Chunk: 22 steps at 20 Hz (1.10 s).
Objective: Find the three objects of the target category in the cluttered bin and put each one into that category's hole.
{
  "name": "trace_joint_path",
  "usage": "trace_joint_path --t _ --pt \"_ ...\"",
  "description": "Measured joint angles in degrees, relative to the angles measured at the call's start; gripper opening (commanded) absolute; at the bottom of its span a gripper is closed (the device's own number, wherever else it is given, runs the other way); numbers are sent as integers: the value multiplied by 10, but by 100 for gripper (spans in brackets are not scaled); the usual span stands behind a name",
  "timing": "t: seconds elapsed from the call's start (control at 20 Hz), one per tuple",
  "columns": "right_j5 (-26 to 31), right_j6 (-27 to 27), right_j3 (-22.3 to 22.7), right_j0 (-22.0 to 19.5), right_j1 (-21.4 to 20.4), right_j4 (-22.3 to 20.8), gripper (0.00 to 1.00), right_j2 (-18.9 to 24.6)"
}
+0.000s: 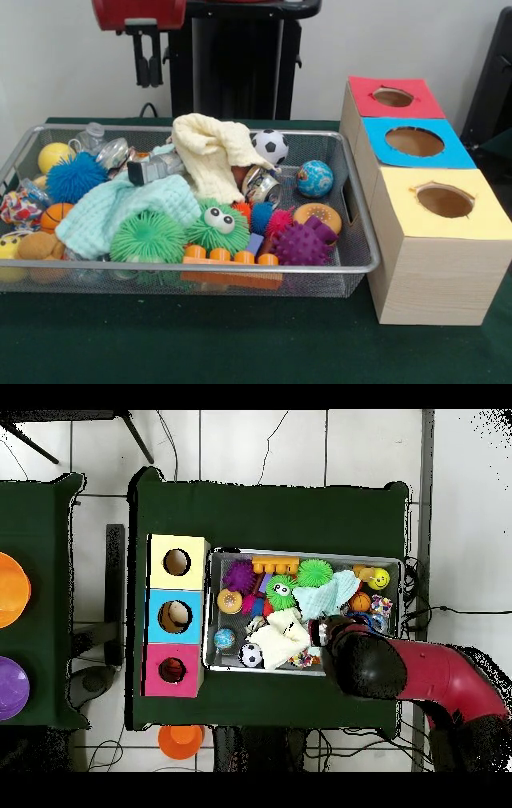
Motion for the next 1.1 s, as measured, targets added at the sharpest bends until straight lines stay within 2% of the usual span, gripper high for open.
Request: trace_joint_path --t 0.2,0.75,1.1 --pt "0 0 -20 -13 21 -16 0 17" --pt "29 -5 -112 -48 108 -78 0 63" --pt "66 -46 -161 -75 155 -106 0 91"
